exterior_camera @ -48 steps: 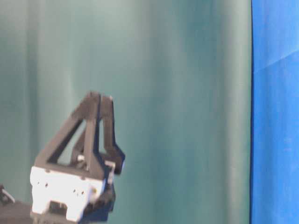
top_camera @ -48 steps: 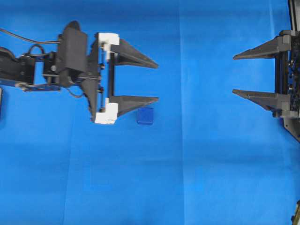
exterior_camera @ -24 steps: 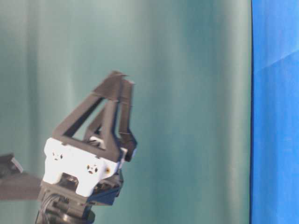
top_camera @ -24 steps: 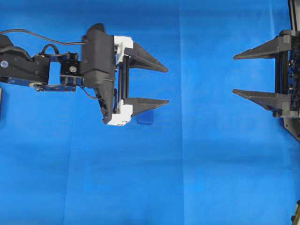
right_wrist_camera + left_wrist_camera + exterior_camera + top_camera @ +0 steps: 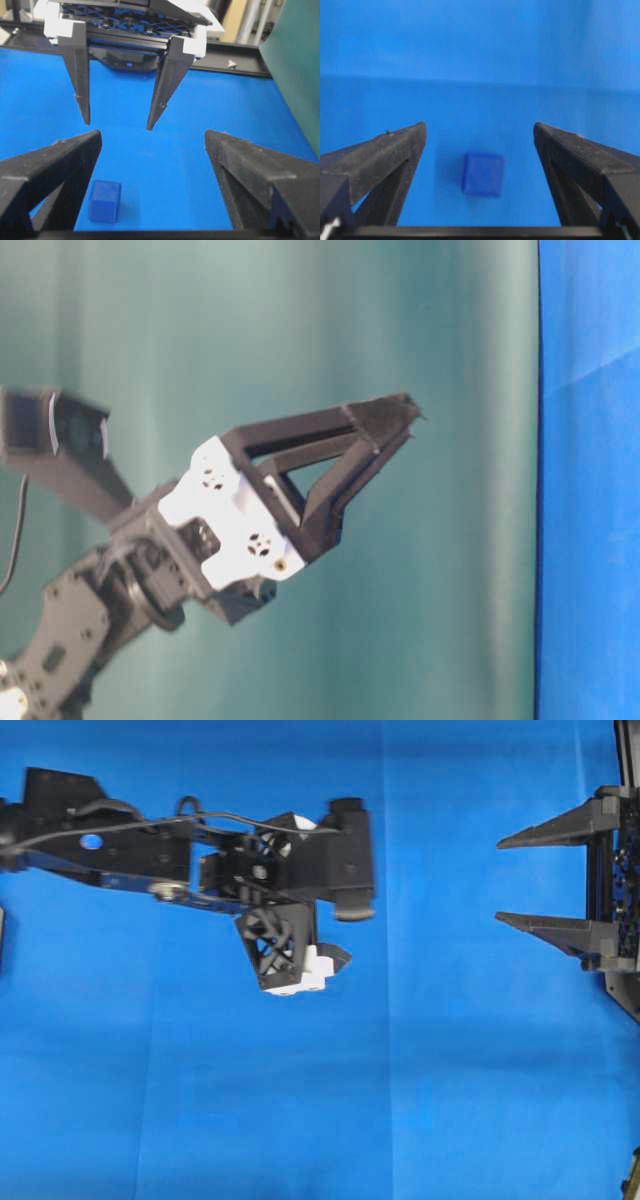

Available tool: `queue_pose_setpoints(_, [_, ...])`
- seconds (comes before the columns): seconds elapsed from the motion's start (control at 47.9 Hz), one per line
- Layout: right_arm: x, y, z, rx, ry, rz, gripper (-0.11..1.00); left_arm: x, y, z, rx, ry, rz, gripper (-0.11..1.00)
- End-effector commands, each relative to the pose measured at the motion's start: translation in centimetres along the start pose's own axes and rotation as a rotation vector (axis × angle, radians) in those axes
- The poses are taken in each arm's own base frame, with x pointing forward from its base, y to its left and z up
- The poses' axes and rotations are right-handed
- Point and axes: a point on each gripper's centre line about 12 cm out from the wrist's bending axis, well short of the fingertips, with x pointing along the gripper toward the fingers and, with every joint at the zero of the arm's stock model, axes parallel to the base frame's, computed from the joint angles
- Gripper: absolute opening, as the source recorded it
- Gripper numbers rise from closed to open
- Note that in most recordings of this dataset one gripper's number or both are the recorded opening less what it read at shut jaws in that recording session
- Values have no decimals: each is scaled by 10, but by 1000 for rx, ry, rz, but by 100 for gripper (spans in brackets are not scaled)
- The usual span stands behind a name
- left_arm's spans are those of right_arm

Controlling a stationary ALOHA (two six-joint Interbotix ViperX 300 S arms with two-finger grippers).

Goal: Handover the blue block to the right arm after grasping it with the left arm, then place it in the designated position.
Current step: 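Move the open left gripper toward the blue cube and rotate downward, then lower the left gripper over the blue cube and close on it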

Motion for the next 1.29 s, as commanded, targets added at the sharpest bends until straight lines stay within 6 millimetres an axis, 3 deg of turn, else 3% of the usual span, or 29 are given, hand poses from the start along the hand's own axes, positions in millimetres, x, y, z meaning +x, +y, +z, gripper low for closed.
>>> queue_pose_setpoints(0.0, [2, 0, 12, -3, -31, 0, 97, -12, -2, 18, 4, 34, 1, 91])
queue_pose_setpoints(0.209, [2, 0, 12, -4, -28, 0, 97, -10, -5, 28, 17, 167, 9, 91])
queue_pose_setpoints(1.273, [2, 0, 12, -6, -26, -2, 97, -6, -10, 25, 27, 179, 6, 91])
